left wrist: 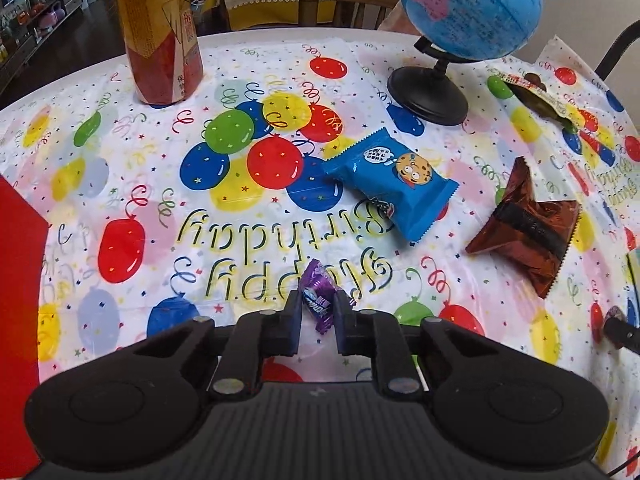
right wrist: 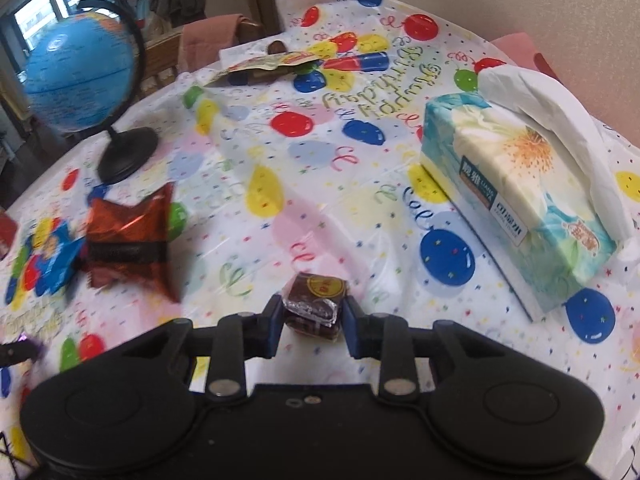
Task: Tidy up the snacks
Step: 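Grasp the dark square chocolate with the right tool while the left tool grasps the purple candy, then carry the chocolate and purple candy over the red box, then lower both snacks into the box and open both tools, then move both tools back toward the blue cookie packet and foil snack bag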
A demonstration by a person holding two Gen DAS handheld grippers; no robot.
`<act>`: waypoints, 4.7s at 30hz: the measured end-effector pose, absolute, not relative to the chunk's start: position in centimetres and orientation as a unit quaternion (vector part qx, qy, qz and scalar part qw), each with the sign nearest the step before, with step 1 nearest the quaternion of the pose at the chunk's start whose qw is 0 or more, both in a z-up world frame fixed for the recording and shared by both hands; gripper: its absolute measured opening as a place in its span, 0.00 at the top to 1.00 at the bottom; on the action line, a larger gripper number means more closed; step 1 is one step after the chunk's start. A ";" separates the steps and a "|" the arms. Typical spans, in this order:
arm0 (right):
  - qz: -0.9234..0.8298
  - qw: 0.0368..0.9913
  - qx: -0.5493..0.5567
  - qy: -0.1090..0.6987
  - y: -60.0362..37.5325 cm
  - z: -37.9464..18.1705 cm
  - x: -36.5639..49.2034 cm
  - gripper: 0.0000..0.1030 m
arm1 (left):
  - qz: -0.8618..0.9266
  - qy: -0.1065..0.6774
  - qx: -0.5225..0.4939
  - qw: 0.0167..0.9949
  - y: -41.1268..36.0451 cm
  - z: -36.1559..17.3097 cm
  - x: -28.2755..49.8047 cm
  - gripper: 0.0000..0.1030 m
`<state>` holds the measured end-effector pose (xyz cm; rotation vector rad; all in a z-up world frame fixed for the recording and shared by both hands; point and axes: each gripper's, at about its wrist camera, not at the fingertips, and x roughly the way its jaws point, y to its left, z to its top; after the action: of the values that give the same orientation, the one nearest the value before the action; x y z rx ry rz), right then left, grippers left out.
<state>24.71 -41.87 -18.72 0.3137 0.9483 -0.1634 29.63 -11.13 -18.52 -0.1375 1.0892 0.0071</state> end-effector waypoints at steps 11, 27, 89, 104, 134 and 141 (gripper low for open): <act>-0.008 0.884 0.141 0.445 -38.2 -14.4 20.5 0.72 | -0.004 0.508 -0.087 0.857 -9.1 -15.4 25.3 0.85; 0.106 0.900 0.098 0.412 -29.6 -7.7 15.3 0.72 | 0.015 0.467 -0.112 0.877 -2.9 -9.1 17.9 0.85; 0.264 0.837 -0.033 0.478 8.9 -10.8 17.0 0.72 | 0.078 0.520 -0.096 0.845 27.6 -13.2 14.9 0.84; 0.267 0.826 -0.045 0.494 9.6 -12.2 17.1 0.67 | 0.063 0.547 -0.079 0.831 26.7 -15.4 15.9 0.82; 0.278 0.871 -0.023 0.405 4.7 -4.6 11.0 0.14 | 0.059 0.461 -0.077 0.882 24.0 -7.7 9.6 0.27; 0.275 0.880 -0.008 0.388 1.9 -2.8 9.3 0.03 | 0.043 0.442 -0.081 0.892 22.2 -5.9 8.1 0.18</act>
<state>9.34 1.93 -2.82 -0.0167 0.8098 0.5724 8.08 22.25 -5.86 -0.1681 0.9170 0.0898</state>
